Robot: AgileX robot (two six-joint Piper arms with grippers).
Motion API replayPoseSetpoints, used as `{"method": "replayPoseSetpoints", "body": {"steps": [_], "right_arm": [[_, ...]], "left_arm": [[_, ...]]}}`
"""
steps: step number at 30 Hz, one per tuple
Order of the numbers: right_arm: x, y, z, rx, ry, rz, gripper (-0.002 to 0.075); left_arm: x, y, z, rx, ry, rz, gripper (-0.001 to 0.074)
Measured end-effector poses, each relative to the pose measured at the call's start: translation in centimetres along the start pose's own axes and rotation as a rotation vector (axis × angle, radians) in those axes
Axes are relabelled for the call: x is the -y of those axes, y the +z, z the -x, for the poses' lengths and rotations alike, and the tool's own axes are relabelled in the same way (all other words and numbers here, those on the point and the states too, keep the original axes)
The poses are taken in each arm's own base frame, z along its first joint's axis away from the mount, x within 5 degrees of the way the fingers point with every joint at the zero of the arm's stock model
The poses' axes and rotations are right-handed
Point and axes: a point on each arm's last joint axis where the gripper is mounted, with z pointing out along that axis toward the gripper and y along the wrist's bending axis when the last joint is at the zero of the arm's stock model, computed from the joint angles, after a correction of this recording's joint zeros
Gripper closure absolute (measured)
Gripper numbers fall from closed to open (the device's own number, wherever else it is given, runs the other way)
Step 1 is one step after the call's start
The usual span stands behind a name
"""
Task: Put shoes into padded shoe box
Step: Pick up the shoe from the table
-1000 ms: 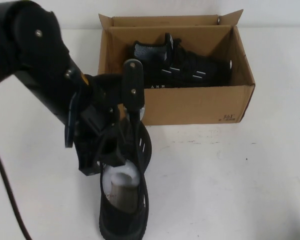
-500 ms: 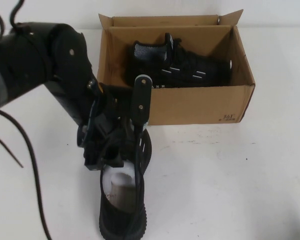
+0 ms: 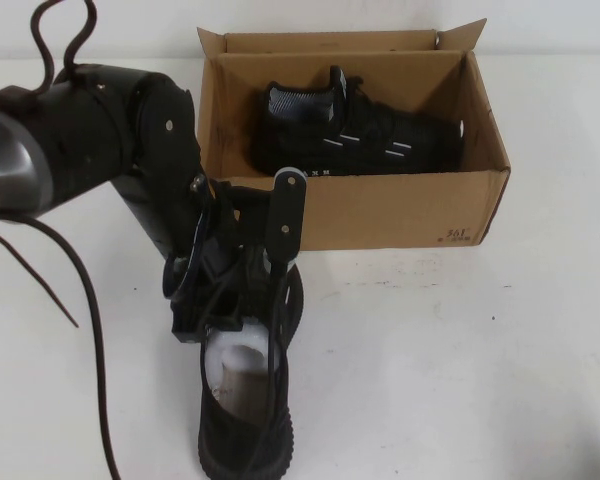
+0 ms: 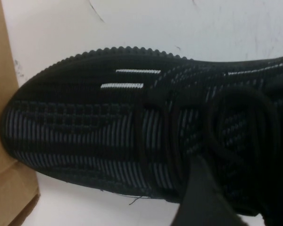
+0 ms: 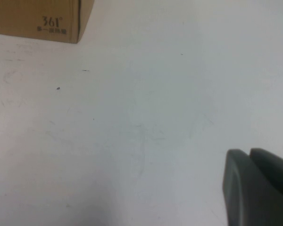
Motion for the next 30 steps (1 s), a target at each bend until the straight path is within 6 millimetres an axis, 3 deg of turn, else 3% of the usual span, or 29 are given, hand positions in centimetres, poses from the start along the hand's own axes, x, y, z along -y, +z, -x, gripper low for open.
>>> {"method": "replayPoseSetpoints", "body": {"steps": [9,18,23,30], "right_arm": [[0.0,0.0,0.0,0.000,0.000,0.000,0.0734],[0.0,0.0,0.0,0.000,0.000,0.000,0.0734],[0.0,0.0,0.0,0.000,0.000,0.000,0.0734],[0.0,0.0,0.0,0.000,0.000,0.000,0.0734]], "left_arm": [[0.1,0.0,0.1,0.008,-0.006,-0.009,0.0434],[0.2,0.0,0.2,0.021,-0.016,-0.030,0.0549],[0.5,0.1,0.3,0.016,-0.038,-0.047,0.0693],[1.3,-1.5,1.1,0.028,-0.151,-0.012,0.0727]]}}
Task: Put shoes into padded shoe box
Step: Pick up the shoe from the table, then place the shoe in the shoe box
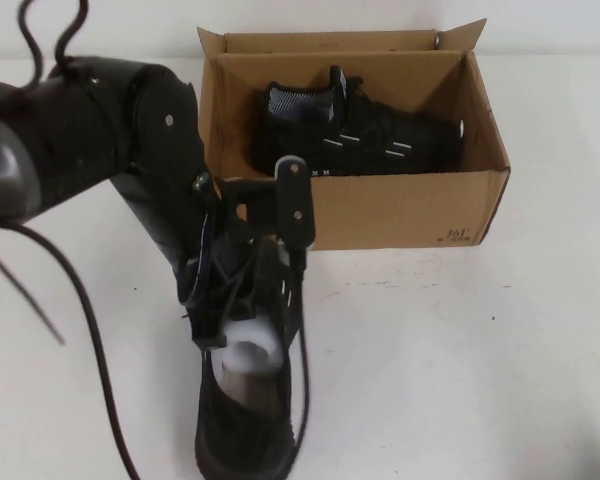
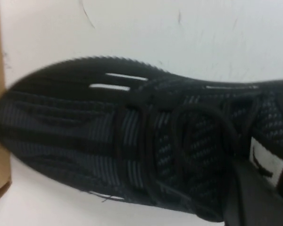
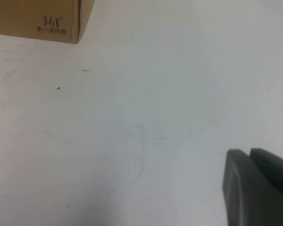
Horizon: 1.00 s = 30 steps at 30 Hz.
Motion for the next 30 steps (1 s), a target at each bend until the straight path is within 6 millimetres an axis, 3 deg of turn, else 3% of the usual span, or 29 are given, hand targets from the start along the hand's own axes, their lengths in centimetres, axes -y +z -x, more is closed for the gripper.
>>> {"method": "replayPoseSetpoints", "body": {"steps": [6,15,21,30], "right_arm": [[0.0,0.0,0.0,0.000,0.000,0.000,0.0734],[0.0,0.0,0.0,0.002,0.000,0.000,0.0734],[0.0,0.0,0.0,0.002,0.000,0.000,0.0734],[0.0,0.0,0.0,0.002,0.000,0.000,0.0734]], "left_arm": [[1.5,-3.5,1.8,0.046,-0.161,0.039,0.0730],[0.9,-8.6,4.7,0.211,-0.599,0.109,0.0731],[-1.1,-11.2,6.6,0.379,-0.925,0.152,0.0731],[-5.8,-11.2,9.0,0.495,-1.169,0.286,0.0731]]}}
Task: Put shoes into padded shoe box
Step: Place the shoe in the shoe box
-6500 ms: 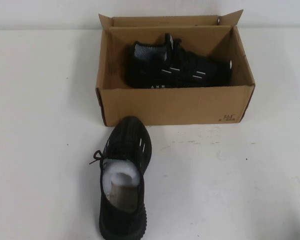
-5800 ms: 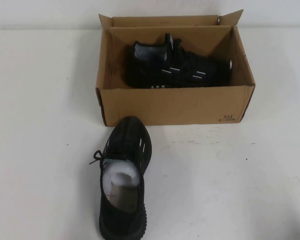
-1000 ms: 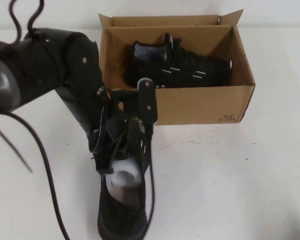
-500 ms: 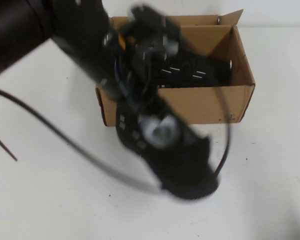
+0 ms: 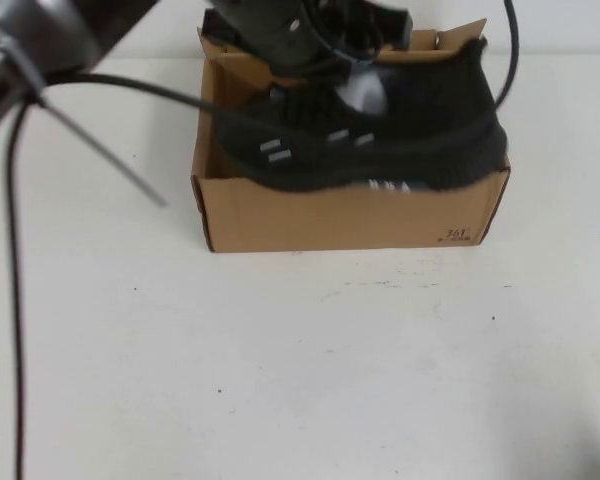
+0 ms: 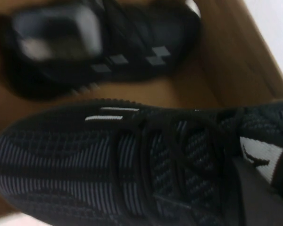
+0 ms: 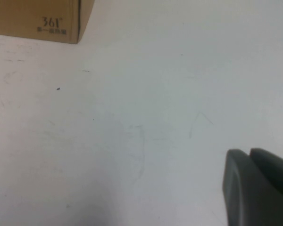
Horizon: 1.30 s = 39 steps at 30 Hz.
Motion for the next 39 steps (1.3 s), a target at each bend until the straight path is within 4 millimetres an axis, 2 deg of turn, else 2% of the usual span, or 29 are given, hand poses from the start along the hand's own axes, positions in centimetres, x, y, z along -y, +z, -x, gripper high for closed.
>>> {"method": "replayPoseSetpoints", "body": {"steps": [10,20,31,39], "right_arm": [[0.0,0.0,0.0,0.000,0.000,0.000,0.0734],[0.0,0.0,0.0,0.005,0.000,0.000,0.0734],[0.0,0.0,0.0,0.005,0.000,0.000,0.0734],[0.0,0.0,0.0,0.005,0.000,0.000,0.0734]], "left_arm": [[-0.4,3.9,2.7,0.089,-0.095,0.079,0.0732],[-2.1,7.7,2.6,0.041,-0.134,0.118,0.0732],[-2.4,9.3,2.2,0.018,-0.136,0.114,0.0733],[-2.5,9.7,2.9,0.094,-0.124,0.094,0.0733]]}}
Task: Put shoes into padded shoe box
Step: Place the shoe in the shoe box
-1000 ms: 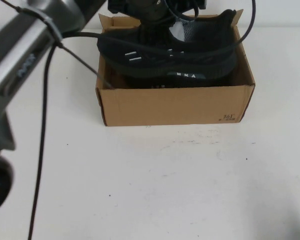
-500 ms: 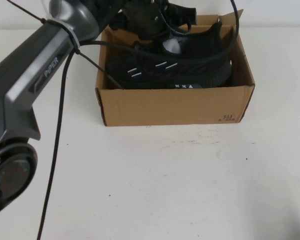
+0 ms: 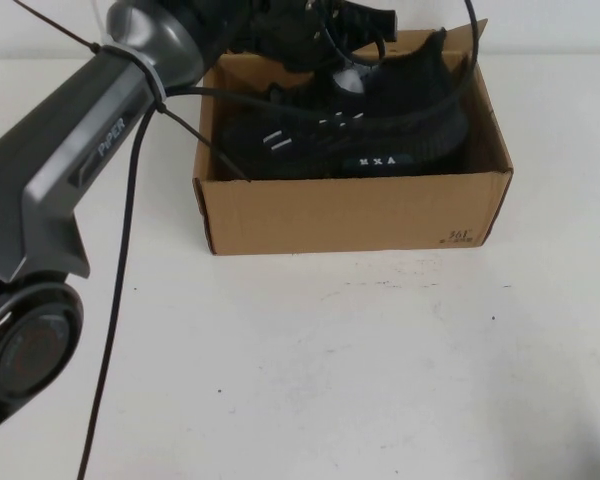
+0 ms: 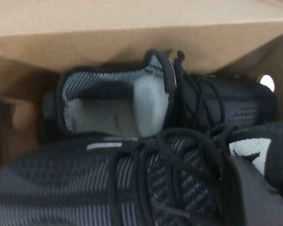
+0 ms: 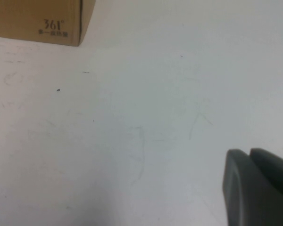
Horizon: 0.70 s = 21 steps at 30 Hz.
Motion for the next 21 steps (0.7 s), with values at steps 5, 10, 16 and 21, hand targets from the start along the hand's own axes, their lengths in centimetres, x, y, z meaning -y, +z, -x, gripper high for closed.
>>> {"method": "replayPoseSetpoints", "body": {"steps": [5,10,16,21], "right_arm": [[0.0,0.0,0.0,0.000,0.000,0.000,0.0734],[0.0,0.0,0.0,0.000,0.000,0.000,0.0734],[0.0,0.0,0.0,0.000,0.000,0.000,0.0734],[0.0,0.0,0.0,0.000,0.000,0.000,0.0734]], "left_arm": [[-0.3,1.1,-0.4,-0.018,0.002,0.015,0.0733],[-0.4,1.6,-0.7,-0.041,0.001,0.023,0.0733],[0.2,1.6,-1.4,-0.082,0.009,0.020,0.0733],[1.0,1.5,-1.8,-0.098,0.029,0.000,0.0733]]}}
